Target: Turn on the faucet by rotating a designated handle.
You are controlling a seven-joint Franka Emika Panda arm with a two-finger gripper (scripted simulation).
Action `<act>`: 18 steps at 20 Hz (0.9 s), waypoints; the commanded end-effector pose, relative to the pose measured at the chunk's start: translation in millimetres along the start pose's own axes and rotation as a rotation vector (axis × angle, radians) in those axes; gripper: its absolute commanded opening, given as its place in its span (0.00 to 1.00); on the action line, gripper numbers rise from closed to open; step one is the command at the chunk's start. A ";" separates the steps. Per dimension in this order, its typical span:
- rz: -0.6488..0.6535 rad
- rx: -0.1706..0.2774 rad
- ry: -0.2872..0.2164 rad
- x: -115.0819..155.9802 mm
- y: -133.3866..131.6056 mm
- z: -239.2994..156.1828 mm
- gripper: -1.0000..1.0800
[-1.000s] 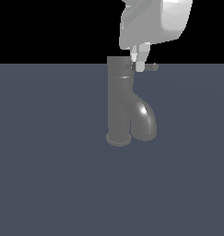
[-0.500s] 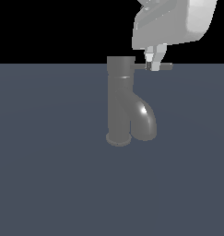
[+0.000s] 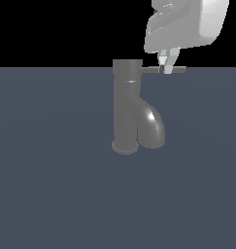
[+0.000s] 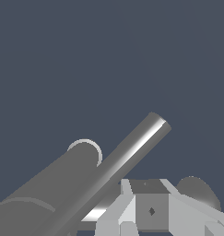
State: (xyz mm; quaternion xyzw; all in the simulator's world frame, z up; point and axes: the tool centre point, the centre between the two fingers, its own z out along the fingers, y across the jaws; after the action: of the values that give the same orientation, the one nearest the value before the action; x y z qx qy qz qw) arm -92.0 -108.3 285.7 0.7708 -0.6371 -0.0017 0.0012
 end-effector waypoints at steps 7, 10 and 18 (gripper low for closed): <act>0.011 0.004 0.001 24.9 -20.4 0.2 0.00; 0.013 0.004 0.001 32.7 -27.0 0.2 0.00; 0.020 0.004 0.001 52.8 -44.0 0.0 0.00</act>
State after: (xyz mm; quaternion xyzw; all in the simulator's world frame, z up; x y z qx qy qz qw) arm -40.4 -131.9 285.8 0.7742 -0.6329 -0.0022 -0.0003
